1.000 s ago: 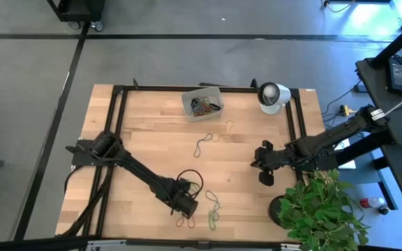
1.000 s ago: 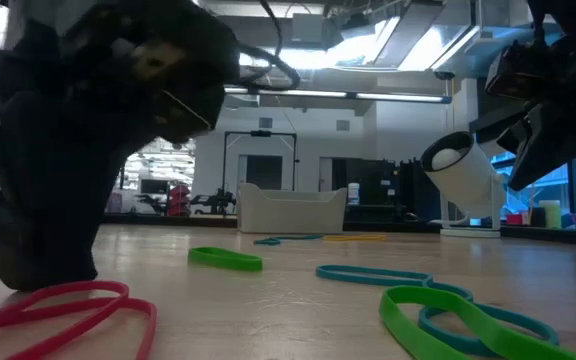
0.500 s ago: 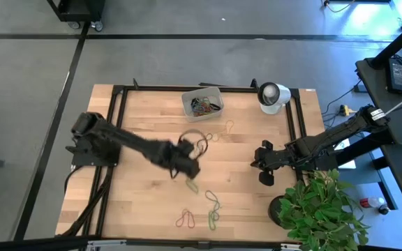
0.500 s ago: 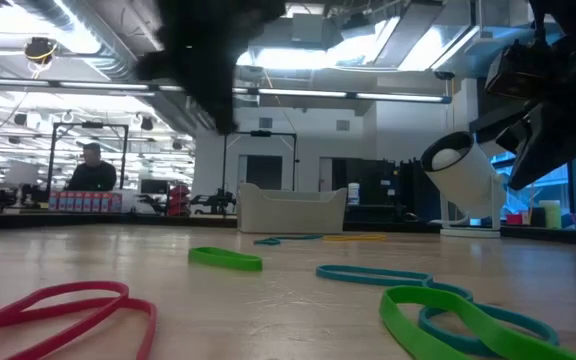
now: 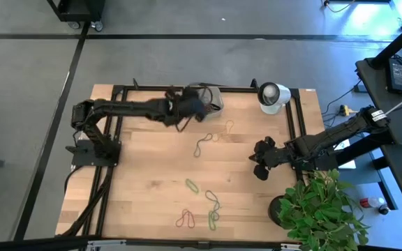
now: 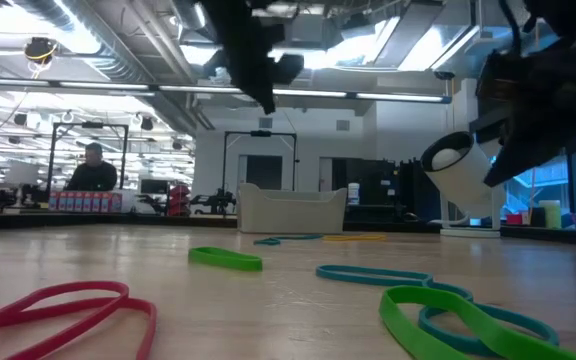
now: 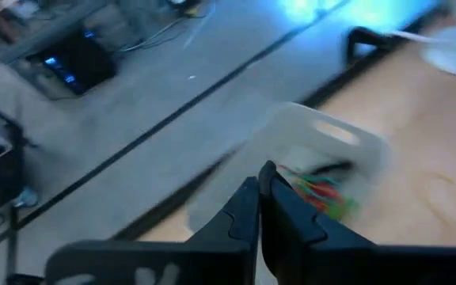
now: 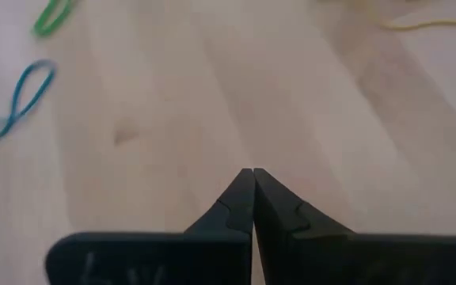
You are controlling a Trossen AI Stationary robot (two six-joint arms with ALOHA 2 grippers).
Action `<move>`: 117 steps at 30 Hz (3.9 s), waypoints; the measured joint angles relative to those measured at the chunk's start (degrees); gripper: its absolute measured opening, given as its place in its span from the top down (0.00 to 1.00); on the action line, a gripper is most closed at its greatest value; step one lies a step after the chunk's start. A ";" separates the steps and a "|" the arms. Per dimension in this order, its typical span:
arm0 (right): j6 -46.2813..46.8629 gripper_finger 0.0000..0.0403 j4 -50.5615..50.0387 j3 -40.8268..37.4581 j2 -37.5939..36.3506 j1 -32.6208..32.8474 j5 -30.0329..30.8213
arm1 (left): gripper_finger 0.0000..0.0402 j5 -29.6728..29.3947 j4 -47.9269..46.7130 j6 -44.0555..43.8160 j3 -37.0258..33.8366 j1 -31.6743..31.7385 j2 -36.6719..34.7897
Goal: Pick and place rubber bands into bin
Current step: Put the black rubber band into the gray bin, then put the bottom blue rubber band into the gray bin
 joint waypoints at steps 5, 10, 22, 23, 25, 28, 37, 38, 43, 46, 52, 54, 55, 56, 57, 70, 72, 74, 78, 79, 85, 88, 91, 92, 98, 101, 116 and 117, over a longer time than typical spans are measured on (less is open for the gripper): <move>4.21 0.98 0.29 0.00 0.00 -2.20 1.36 | 0.97 13.01 5.94 7.90 0.06 10.07 1.43; 8.71 0.98 0.91 0.00 0.00 -4.20 1.44 | 0.99 32.10 9.50 10.22 0.09 19.14 6.80; 13.17 0.98 2.58 0.00 0.02 -8.32 2.15 | 0.92 41.28 -4.10 21.97 14.23 22.36 26.24; 13.17 0.98 2.72 0.00 0.02 -8.66 2.15 | 0.89 41.15 -5.13 22.53 15.02 22.32 27.01; 13.17 0.98 2.62 0.00 0.02 -9.22 2.15 | 0.84 40.98 -5.47 23.66 15.74 22.08 27.88; 13.17 0.98 2.61 0.00 0.02 -9.93 2.15 | 0.77 40.59 -5.55 24.56 15.86 22.08 27.89; 10.75 0.98 2.32 0.00 0.02 -10.65 2.17 | 0.66 39.00 -8.06 19.70 16.46 22.08 21.41; 9.79 0.98 2.35 0.00 0.02 -10.65 2.18 | 0.66 38.26 -8.50 18.51 16.46 22.02 20.28; 6.81 0.98 2.53 0.00 0.02 -10.65 2.17 | 0.69 33.47 -14.34 11.40 16.48 20.87 15.07; 6.69 0.98 2.49 0.00 0.02 -10.65 2.17 | 0.73 32.60 -17.80 7.48 15.21 18.92 12.22; 6.66 0.98 2.51 0.00 0.02 -10.65 2.17 | 0.96 34.03 -21.82 0.88 7.97 12.27 6.87; 6.55 0.98 2.51 0.00 0.02 -10.65 2.17 | 0.98 34.19 -22.71 -2.84 3.02 9.49 4.33; 6.55 0.98 2.53 0.00 0.02 -10.65 2.15 | 0.99 34.26 -22.19 -4.99 0.14 7.95 2.82; 6.60 0.98 2.59 0.00 0.02 -10.65 2.17 | 0.99 34.65 -21.12 -7.08 -2.96 6.27 1.10; 6.50 0.98 2.64 0.00 0.02 -10.65 2.15 | 1.00 35.44 -19.68 -9.20 -6.47 4.47 -0.96; -3.84 1.00 8.36 7.76 5.40 -10.65 -0.43 | 1.00 23.82 7.00 -28.89 -46.29 -25.38 -31.61; -4.98 1.00 7.20 12.47 10.10 -10.77 -0.43 | 1.00 21.98 8.86 -28.19 -50.06 -28.64 -35.62; -4.96 1.00 6.05 18.08 16.06 -10.83 -0.44 | 1.00 22.13 11.43 -26.74 -53.28 -30.64 -39.44; -2.98 1.00 -1.57 31.01 29.03 -10.77 -0.99 | 1.00 22.37 16.17 -21.95 -58.11 -32.77 -45.88; -2.16 1.00 -3.95 34.32 31.95 -10.47 -1.77 | 1.00 22.47 17.89 -19.91 -59.05 -32.94 -47.09; 2.59 1.00 -21.78 53.20 47.51 -6.79 -5.46 | 1.00 27.17 27.65 -4.56 -63.21 -29.92 -51.88; 5.27 1.00 -28.48 60.33 52.71 -3.83 -6.74 | 1.00 32.28 28.81 0.77 -63.83 -25.88 -52.11; 7.43 0.99 -31.00 64.37 56.42 -0.59 -7.10 | 1.00 38.24 28.72 5.53 -63.85 -20.84 -52.13; 8.13 0.99 -31.20 65.02 57.24 0.41 -7.07 | 1.00 40.25 28.76 6.79 -63.85 -19.19 -52.13; 9.96 0.89 -26.69 65.50 60.24 5.46 -7.06 | 1.00 48.12 28.76 10.18 -63.86 -11.84 -52.13; 9.88 0.81 -23.39 65.51 61.90 6.63 -7.02 | 1.00 49.28 28.74 10.46 -63.87 -10.28 -52.13; 16.08 0.94 -24.12 65.78 69.18 6.73 -7.14 | 1.00 48.66 28.28 10.59 -63.87 -9.94 -52.10; 16.20 0.97 -24.00 65.65 68.80 6.70 -7.17 | 1.00 48.66 28.30 10.59 -63.87 -9.94 -52.10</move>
